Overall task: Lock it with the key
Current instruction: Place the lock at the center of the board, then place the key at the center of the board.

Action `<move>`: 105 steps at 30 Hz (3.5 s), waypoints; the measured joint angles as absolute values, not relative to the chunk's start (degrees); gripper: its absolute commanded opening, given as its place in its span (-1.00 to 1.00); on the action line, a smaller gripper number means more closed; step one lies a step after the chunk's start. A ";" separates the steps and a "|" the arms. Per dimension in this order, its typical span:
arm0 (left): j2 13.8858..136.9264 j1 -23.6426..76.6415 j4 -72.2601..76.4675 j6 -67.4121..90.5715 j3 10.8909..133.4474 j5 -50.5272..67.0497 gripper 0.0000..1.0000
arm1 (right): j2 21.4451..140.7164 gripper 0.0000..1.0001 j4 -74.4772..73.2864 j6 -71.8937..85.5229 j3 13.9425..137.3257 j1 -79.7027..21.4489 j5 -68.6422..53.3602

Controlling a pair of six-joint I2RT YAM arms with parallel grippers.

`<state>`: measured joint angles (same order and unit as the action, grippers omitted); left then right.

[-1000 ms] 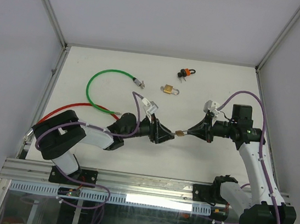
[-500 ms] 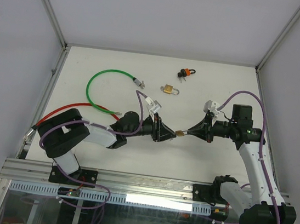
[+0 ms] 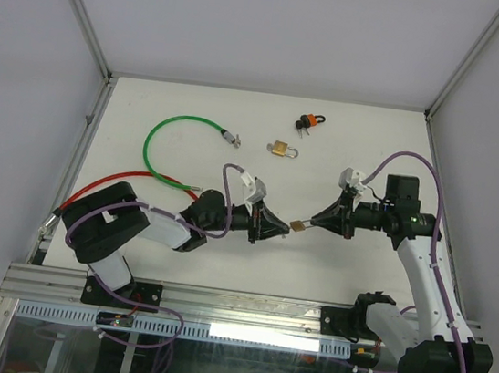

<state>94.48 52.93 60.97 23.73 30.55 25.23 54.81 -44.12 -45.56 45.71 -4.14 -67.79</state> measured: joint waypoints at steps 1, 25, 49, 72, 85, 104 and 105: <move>94.28 52.93 62.43 21.41 29.69 25.61 -1.00 | 54.81 -1.00 -44.34 -45.54 45.67 -4.29 -68.14; 91.11 44.16 72.64 18.87 19.70 34.98 -1.00 | 54.57 -1.00 -44.99 -46.59 45.63 -4.32 -68.82; 80.90 39.81 45.60 33.69 23.77 18.09 -1.00 | 65.36 -1.00 -9.80 -7.99 40.66 3.62 -46.17; 71.72 39.77 43.46 33.80 18.02 15.35 -1.00 | 111.98 -0.83 1.06 13.34 70.22 6.28 -41.52; 76.49 39.77 44.07 37.36 19.20 15.22 -1.00 | 114.39 -0.11 -0.40 11.14 72.25 8.99 -39.24; 87.05 39.77 47.92 41.34 28.67 23.42 -1.00 | 85.38 -0.06 -13.69 -4.84 69.63 15.11 -47.83; 87.99 39.77 48.12 41.67 29.56 23.73 -1.00 | 83.70 -0.06 -14.96 -5.30 69.63 15.11 -49.01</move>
<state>87.99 39.77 48.12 41.67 29.56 23.73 83.70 -14.96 -5.30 69.63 15.11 -49.01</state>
